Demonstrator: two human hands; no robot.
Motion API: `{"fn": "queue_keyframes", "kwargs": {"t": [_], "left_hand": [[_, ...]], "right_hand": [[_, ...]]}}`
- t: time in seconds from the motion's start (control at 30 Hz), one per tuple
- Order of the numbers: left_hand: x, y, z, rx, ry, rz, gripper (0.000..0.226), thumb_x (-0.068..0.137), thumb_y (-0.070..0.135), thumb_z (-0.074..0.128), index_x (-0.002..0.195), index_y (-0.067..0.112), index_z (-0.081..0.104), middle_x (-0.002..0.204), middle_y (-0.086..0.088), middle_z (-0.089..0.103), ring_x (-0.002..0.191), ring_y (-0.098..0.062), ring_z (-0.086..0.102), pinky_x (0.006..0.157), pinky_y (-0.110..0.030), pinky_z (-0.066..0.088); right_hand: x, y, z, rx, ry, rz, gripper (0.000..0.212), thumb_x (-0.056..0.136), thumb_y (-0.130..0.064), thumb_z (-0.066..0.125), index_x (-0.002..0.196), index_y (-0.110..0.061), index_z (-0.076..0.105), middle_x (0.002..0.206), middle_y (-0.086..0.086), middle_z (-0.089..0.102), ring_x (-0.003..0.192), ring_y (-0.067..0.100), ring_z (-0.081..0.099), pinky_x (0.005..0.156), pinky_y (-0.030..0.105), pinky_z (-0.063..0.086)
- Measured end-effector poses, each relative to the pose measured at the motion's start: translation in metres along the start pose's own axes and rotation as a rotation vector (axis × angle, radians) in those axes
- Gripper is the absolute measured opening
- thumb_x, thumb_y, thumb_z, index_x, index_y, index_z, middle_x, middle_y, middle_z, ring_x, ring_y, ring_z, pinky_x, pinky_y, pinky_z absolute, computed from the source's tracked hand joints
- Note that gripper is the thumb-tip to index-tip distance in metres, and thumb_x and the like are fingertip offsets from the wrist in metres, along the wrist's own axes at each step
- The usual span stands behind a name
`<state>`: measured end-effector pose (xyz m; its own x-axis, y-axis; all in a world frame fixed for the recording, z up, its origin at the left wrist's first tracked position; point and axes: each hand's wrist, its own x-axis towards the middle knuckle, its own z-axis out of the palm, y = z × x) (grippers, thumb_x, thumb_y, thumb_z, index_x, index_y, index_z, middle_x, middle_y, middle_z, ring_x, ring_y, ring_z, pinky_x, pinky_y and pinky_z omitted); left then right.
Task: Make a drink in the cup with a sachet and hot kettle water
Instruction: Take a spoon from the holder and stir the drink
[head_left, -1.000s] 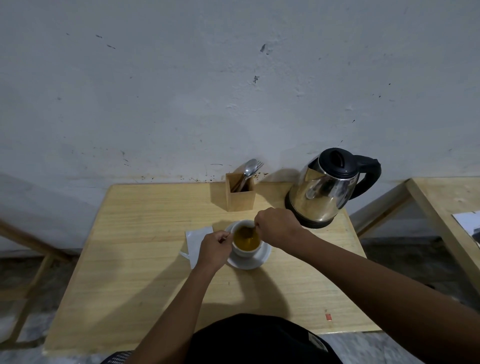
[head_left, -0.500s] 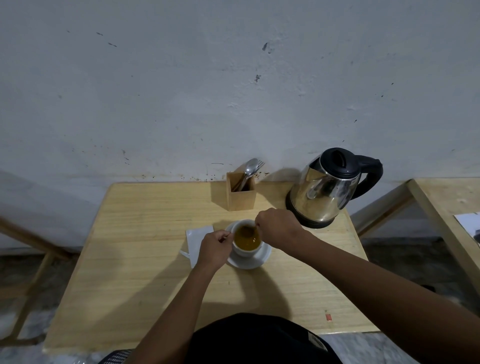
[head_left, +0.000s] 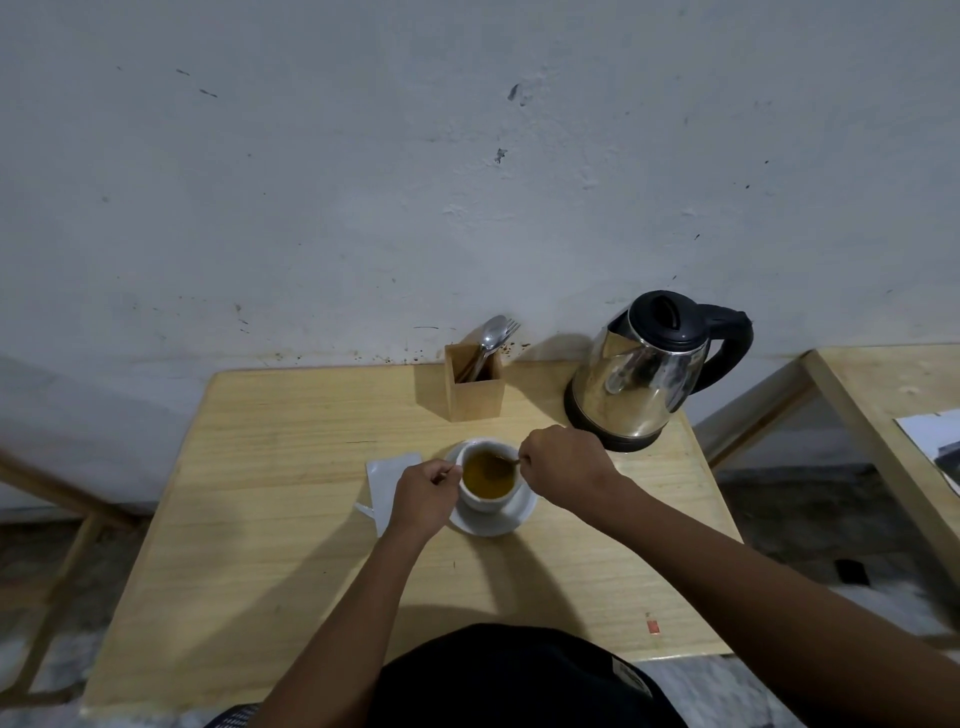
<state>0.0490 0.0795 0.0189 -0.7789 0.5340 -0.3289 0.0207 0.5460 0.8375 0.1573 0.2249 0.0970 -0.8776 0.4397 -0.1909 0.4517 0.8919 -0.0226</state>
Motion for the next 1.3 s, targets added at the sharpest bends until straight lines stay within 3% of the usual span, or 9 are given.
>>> {"fn": "queue_keyframes", "kwargs": {"t": [0.3, 0.47, 0.73, 0.93, 1.07, 1.3], "left_hand": [[-0.001, 0.002, 0.0, 0.008, 0.007, 0.011, 0.02, 0.092, 0.019, 0.054, 0.097, 0.009, 0.07, 0.073, 0.006, 0.063, 0.068, -0.007, 0.055, 0.061, -0.02, 0.042], [-0.001, 0.004, 0.0, 0.003, 0.008, 0.001, 0.02, 0.092, 0.019, 0.055, 0.098, 0.007, 0.07, 0.083, -0.004, 0.066, 0.079, -0.018, 0.059, 0.07, -0.028, 0.043], [-0.001, 0.003, 0.0, 0.0, 0.002, -0.007, 0.02, 0.091, 0.021, 0.055, 0.096, 0.009, 0.071, 0.084, -0.006, 0.067, 0.081, -0.021, 0.061, 0.071, -0.03, 0.044], [-0.002, 0.006, 0.001, 0.02, 0.0, -0.02, 0.017, 0.092, 0.021, 0.053, 0.092, 0.012, 0.068, 0.079, -0.003, 0.064, 0.071, -0.018, 0.056, 0.064, -0.028, 0.042], [-0.003, 0.006, 0.002, 0.016, 0.015, -0.017, 0.02, 0.093, 0.022, 0.052, 0.099, 0.011, 0.068, 0.085, -0.004, 0.065, 0.075, -0.019, 0.058, 0.066, -0.029, 0.043], [-0.004, 0.007, 0.003, 0.038, 0.034, 0.011, 0.023, 0.093, 0.02, 0.051, 0.103, 0.008, 0.068, 0.093, -0.003, 0.065, 0.087, -0.018, 0.058, 0.074, -0.028, 0.041]], "right_hand": [[-0.031, 0.031, 0.011, 0.198, 0.152, -0.053, 0.029, 0.097, -0.035, 0.045, 0.102, -0.026, 0.072, 0.09, -0.001, 0.073, 0.083, 0.019, 0.065, 0.06, 0.031, 0.045], [-0.053, 0.043, 0.035, 0.374, 0.24, -0.027, 0.025, 0.098, -0.035, 0.049, 0.112, -0.029, 0.069, 0.092, -0.003, 0.071, 0.083, 0.017, 0.064, 0.066, 0.036, 0.051], [-0.073, 0.036, 0.061, 0.528, 0.431, 0.045, 0.021, 0.092, -0.024, 0.062, 0.111, -0.026, 0.072, 0.072, -0.003, 0.066, 0.063, 0.016, 0.06, 0.054, 0.033, 0.05], [-0.077, 0.028, 0.065, 0.595, 0.521, 0.124, 0.021, 0.092, -0.027, 0.059, 0.108, -0.026, 0.072, 0.07, -0.003, 0.066, 0.059, 0.015, 0.058, 0.053, 0.033, 0.05], [-0.079, 0.025, 0.065, 0.591, 0.581, 0.14, 0.02, 0.091, -0.028, 0.061, 0.106, -0.027, 0.073, 0.07, -0.004, 0.068, 0.057, 0.013, 0.059, 0.05, 0.032, 0.051], [-0.08, 0.025, 0.069, 0.759, 0.544, 0.216, 0.019, 0.092, -0.023, 0.064, 0.108, -0.024, 0.074, 0.094, -0.008, 0.076, 0.077, 0.006, 0.068, 0.066, 0.029, 0.056]]}}
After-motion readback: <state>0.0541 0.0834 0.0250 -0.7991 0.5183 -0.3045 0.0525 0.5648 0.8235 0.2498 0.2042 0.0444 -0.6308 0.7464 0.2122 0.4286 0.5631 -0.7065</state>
